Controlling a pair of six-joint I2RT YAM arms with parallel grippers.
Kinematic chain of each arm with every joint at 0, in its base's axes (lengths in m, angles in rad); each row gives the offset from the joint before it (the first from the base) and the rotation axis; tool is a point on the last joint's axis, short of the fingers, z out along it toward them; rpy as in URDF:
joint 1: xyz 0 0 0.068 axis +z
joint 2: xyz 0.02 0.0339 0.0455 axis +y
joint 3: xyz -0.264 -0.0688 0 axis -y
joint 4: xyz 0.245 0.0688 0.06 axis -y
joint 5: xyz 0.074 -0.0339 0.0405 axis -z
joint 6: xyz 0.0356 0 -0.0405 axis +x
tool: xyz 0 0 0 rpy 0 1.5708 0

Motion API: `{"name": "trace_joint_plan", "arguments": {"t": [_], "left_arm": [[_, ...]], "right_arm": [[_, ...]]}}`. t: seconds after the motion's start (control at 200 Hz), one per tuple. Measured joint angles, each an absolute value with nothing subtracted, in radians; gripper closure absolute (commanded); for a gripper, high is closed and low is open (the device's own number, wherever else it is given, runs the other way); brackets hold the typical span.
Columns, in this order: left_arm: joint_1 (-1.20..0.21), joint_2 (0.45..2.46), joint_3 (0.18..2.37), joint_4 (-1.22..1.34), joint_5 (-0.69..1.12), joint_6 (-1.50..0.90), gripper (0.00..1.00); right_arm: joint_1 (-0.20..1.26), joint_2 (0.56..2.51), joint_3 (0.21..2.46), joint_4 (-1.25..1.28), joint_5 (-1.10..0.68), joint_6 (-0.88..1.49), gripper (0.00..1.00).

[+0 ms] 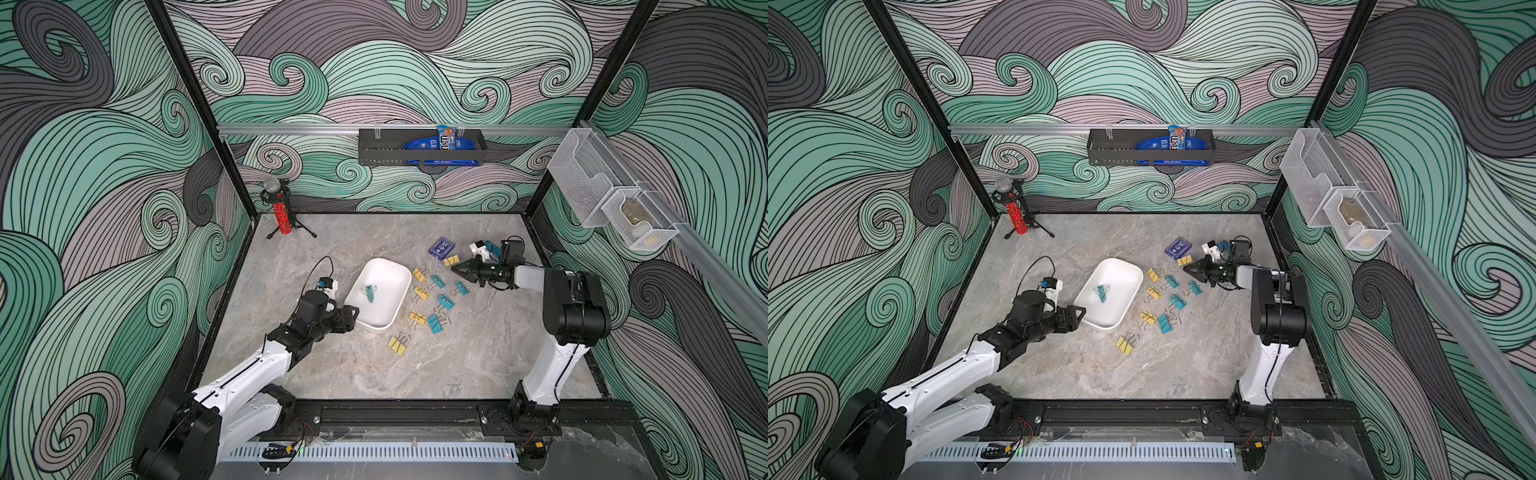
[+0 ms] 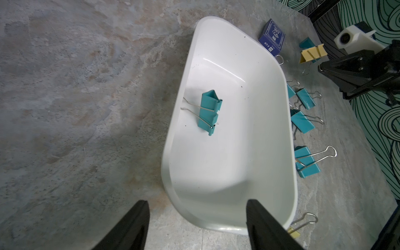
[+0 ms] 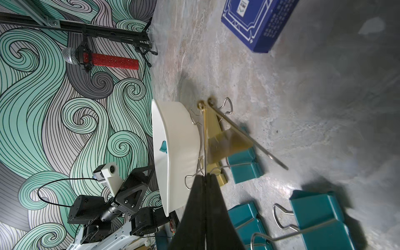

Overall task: Take out the binder clips from the storage box
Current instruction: Place the binder clip at the center of the board.

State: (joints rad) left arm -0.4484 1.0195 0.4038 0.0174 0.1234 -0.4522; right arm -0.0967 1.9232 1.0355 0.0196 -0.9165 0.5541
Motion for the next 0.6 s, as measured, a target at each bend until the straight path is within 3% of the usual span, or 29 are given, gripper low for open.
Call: {"name": "trace_joint_plan", "arguments": {"t": [0.35, 0.6], "left_arm": [[-0.448, 1.019, 0.415, 0.009, 0.125, -0.452, 0.27], [-0.448, 1.019, 0.415, 0.006, 0.125, -0.452, 0.27]], "right_arm": [[-0.102, 1.999, 1.035, 0.023, -0.929, 0.554, 0.99], [-0.109, 2.003, 1.041, 0.028, -0.934, 0.553, 0.88]]}}
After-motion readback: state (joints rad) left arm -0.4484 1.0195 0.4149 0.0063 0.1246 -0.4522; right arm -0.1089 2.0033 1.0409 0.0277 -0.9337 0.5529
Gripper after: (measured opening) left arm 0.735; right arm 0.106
